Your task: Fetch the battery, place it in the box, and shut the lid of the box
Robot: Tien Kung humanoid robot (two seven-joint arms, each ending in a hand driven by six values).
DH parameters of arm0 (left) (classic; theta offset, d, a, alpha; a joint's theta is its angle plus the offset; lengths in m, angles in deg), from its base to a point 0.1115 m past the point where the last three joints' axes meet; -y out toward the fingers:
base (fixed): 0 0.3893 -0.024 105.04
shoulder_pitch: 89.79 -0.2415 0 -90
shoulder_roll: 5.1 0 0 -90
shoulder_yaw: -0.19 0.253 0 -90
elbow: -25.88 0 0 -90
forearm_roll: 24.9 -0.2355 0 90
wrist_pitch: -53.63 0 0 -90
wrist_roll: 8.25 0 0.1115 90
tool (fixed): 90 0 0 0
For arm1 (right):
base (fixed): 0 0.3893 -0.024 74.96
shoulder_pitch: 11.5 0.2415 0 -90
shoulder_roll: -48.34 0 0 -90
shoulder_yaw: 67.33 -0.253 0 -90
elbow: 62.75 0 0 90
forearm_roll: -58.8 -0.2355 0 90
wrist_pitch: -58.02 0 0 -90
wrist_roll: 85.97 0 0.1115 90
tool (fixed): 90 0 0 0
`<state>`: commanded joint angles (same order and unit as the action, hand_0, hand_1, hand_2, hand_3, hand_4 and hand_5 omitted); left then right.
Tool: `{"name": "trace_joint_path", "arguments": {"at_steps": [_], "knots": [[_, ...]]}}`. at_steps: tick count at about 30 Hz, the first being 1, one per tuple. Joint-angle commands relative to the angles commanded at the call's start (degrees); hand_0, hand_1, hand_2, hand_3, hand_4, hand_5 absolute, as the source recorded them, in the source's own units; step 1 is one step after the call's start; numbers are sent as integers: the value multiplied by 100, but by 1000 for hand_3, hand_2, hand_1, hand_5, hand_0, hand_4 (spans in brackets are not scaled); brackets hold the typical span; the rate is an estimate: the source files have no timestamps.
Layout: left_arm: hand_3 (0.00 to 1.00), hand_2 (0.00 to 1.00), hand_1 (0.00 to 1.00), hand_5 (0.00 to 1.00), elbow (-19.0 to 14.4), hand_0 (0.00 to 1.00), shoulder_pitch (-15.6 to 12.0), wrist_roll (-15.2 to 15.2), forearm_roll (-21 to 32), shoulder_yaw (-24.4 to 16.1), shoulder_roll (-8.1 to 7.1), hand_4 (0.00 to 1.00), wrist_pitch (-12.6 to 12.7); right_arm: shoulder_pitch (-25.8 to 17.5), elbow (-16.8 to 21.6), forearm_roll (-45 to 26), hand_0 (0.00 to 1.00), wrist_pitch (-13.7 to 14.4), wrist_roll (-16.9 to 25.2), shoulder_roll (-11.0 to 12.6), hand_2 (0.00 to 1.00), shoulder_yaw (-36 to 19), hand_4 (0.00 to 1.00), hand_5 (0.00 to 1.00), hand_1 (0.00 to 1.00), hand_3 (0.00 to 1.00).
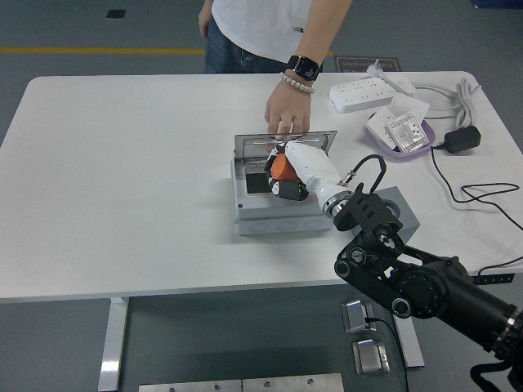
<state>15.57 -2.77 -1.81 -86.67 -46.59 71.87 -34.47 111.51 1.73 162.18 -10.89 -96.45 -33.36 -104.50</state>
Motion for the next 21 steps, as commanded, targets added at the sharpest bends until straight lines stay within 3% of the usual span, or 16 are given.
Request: {"name": "trace_joint_path", "arguments": {"at_steps": [1, 2, 7, 8, 13, 14, 19, 20, 21], "knots": [[483, 511, 561, 2, 0, 401, 0, 0, 0, 2, 1, 2, -1, 0, 2, -10, 191, 0, 8, 0, 250, -9, 2, 2, 245, 241], [483, 511, 561, 2, 0, 401, 1, 0, -2, 3, 2, 2, -2, 0, 5, -24, 215, 4, 19, 0, 266, -21, 69, 9, 260, 262], [483, 511, 561, 2, 0, 401, 6, 2, -11, 0, 3, 2, -5, 0, 16, -78, 215, 30, 60, 3, 266, -50, 69, 9, 260, 262], [483, 511, 561, 2, 0, 400, 5, 3, -17, -5, 5, 2, -6, -1, 17, -85, 259, 38, 69, 4, 326, -53, 302, 110, 319, 345], [483, 511, 561, 2, 0, 400, -3, 9, -40, -21, 6, 2, -8, -13, 14, -140, 259, 87, 105, 4, 326, -57, 302, 110, 319, 345], [484, 511, 563, 2, 0, 401, -4, 10, -45, -25, 6, 2, -8, -15, 13, -149, 451, 92, 108, 4, 487, -56, 534, 260, 475, 553], [484, 511, 563, 2, 0, 401, -1, 9, -47, -19, 6, 2, -10, -24, 7, -192, 451, 114, 135, -6, 487, -57, 534, 260, 475, 553], [483, 511, 562, 2, 0, 400, 0, 9, -47, -18, 7, 2, -10, -23, 7, -196, 513, 120, 141, -8, 512, -58, 548, 334, 507, 563], [483, 511, 562, 2, 0, 400, 2, 12, -52, -21, 8, 2, -11, -23, 7, -202, 513, 128, 147, -10, 512, -60, 548, 334, 507, 563]]}}
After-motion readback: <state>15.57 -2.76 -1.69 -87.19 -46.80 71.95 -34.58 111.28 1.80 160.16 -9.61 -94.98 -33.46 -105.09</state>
